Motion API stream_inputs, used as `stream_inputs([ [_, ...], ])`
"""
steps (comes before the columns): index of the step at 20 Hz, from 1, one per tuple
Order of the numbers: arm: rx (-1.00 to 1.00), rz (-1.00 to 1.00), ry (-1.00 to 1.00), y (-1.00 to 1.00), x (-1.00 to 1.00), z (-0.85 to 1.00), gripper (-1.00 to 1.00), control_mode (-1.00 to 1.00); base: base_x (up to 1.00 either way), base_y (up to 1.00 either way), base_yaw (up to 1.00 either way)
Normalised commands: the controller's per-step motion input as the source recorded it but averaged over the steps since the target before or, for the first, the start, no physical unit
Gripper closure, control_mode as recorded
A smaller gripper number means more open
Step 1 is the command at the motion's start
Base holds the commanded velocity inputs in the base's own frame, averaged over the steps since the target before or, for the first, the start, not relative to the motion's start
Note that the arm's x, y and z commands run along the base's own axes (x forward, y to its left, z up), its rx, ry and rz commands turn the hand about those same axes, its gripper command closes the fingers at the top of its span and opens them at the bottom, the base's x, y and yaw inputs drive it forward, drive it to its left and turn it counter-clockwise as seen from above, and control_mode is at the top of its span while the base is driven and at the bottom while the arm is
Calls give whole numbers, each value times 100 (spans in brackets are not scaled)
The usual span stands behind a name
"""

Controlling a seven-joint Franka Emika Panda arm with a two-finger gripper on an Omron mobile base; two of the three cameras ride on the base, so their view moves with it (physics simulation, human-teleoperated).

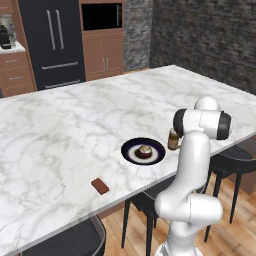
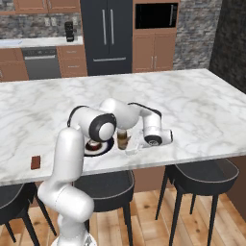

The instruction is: Take the cinnamon bottle from the cabinet and place it on the dining table, next to the plate with the cupcake. Then take the chocolate from the dining counter and place it on the cupcake plate.

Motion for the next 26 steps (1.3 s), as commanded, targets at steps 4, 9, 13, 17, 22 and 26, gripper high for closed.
stream_inputs([
  [4, -6, -2, 0, 12, 26, -26, 100, -100, 0, 0, 0],
  [9, 0, 0, 0, -2, 28, -24, 100, -100, 0, 0, 0],
  [13, 0, 0, 0, -9, 27, -20, 100, -100, 0, 0, 0],
  [17, 0, 0, 0, -4, 25, -22, 100, -100, 0, 0, 0],
  [22, 0, 0, 0, 0, 6, -27, -100, -100, 0, 0, 0],
  [26, 0, 0, -1, -13, 0, -4, -100, -100, 0, 0, 0],
])
